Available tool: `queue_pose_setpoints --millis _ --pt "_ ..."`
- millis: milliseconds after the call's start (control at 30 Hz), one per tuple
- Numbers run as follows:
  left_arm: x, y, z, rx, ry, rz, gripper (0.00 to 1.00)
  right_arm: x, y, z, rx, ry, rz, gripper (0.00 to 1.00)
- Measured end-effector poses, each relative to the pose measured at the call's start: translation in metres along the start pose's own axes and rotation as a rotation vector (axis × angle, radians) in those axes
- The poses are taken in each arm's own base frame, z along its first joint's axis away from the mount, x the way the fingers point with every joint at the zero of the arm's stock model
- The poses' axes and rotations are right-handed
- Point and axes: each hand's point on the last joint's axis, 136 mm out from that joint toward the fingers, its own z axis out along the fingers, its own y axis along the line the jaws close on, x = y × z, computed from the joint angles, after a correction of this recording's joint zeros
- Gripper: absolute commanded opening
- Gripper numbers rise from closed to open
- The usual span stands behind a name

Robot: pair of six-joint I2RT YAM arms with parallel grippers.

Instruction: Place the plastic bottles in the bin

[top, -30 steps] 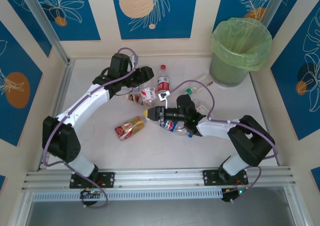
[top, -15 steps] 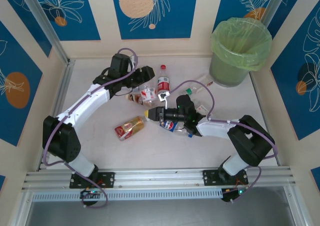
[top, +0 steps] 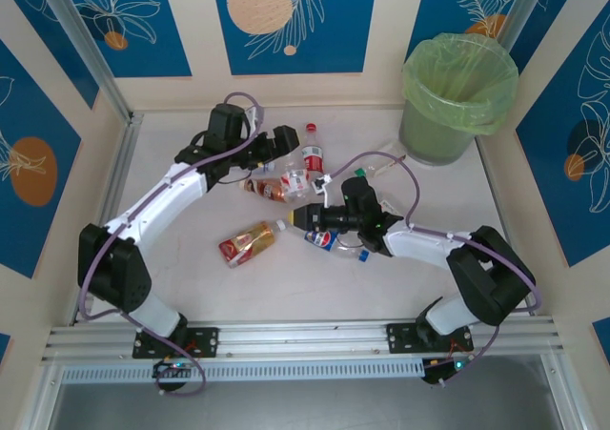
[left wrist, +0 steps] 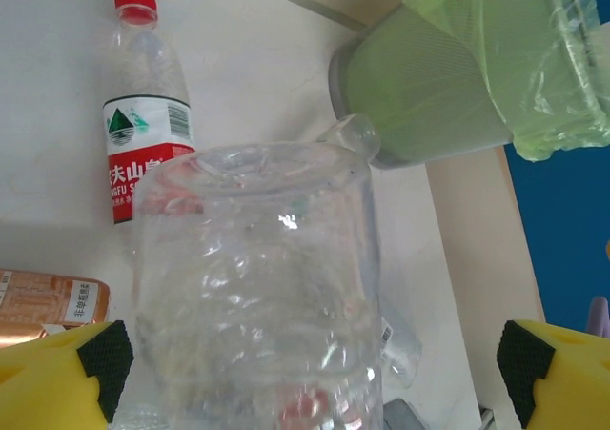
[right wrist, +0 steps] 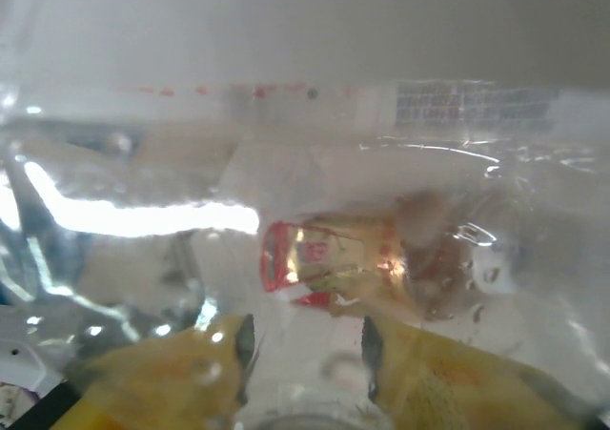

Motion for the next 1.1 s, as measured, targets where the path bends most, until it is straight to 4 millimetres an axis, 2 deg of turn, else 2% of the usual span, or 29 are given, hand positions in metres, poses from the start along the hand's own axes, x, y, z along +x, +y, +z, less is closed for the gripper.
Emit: queue_pose_setpoints --millis 133,233,367,467,600,800,1100 --pt "-0.002 0.021 -0.02 -0.092 -0.09 -0.022 1.0 0.001 -0.023 -0.007 0.107 0.017 0.025 0.0" --pt "-0.008 0.042 -0.041 -0.201 -0.187 -0.055 1.0 -0.01 -0.045 -0.018 0.194 0.004 0.054 0.0" --pt "-0.011 0.071 -0.067 -0.32 -0.28 -0.084 1.0 -0.035 -0.066 -0.04 0.293 -0.034 0.067 0.0" --pt "-0.003 0.091 -0.077 -0.401 -0.301 -0.092 1.0 -0.067 -0.071 -0.059 0.353 -0.073 0.042 0.0" --pt "0.012 0.115 -0.08 -0.49 -0.28 -0.089 1.0 -0.125 -0.066 -0.097 0.402 -0.194 -0.032 0.0" --pt "0.027 0.132 -0.083 -0.544 -0.242 -0.043 1.0 -0.189 -0.055 -0.169 0.475 -0.371 -0.125 0.0" --pt "0.034 0.137 -0.083 -0.553 -0.224 -0.014 1.0 -0.252 -0.054 -0.265 0.604 -0.567 -0.185 0.0"
